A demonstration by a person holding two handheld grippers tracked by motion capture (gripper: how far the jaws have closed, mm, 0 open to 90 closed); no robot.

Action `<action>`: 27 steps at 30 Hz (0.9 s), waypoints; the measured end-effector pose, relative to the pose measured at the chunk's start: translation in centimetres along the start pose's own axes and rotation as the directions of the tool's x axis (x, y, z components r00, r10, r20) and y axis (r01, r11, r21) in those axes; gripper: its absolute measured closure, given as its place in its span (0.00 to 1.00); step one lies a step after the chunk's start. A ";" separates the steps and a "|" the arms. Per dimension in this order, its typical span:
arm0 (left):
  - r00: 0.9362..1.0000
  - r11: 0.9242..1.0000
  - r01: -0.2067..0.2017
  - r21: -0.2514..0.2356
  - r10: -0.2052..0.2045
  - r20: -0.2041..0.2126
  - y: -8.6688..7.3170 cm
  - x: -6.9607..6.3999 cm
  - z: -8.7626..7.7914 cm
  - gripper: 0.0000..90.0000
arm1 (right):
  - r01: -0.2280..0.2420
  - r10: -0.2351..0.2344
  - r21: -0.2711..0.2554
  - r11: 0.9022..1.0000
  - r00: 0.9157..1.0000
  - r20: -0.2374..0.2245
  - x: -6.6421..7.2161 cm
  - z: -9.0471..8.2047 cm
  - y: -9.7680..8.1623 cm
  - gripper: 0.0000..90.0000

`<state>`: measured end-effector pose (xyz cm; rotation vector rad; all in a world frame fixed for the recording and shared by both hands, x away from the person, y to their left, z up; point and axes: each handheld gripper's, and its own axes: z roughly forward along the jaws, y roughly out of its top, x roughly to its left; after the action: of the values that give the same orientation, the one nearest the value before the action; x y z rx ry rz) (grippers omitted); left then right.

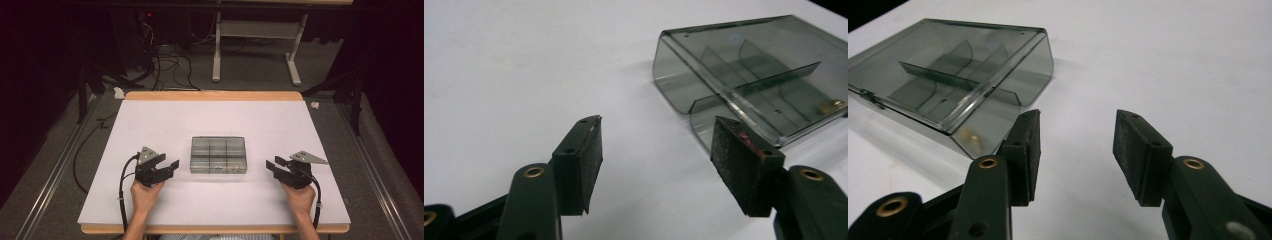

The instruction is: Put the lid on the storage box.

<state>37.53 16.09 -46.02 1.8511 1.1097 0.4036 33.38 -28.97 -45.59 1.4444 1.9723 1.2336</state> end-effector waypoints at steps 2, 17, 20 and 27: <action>1.000 1.000 0.002 0.011 -0.002 -0.009 -0.1 0.3 0.0 0.42 | 0.008 -0.008 0.010 1.000 1.000 0.019 -0.2 0.1 0.0 0.60; 0.993 0.997 -0.025 0.076 0.033 -0.117 -0.6 1.3 1.0 0.41 | 0.018 -0.029 0.091 0.996 0.992 0.122 -1.5 1.0 -0.8 0.56; 0.991 0.996 -0.031 0.083 0.042 -0.130 -0.8 1.4 1.2 0.41 | 0.025 -0.040 0.103 0.994 0.989 0.142 -1.6 1.2 -0.8 0.55; 0.990 0.993 -0.025 0.115 0.041 -0.138 -1.3 1.5 1.9 0.41 | 0.058 -0.088 0.162 0.985 0.979 0.185 -1.3 2.0 -1.1 0.49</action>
<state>38.85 16.52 -48.39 1.9673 1.2192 0.5059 34.77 -29.43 -47.84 1.4880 2.0067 0.8901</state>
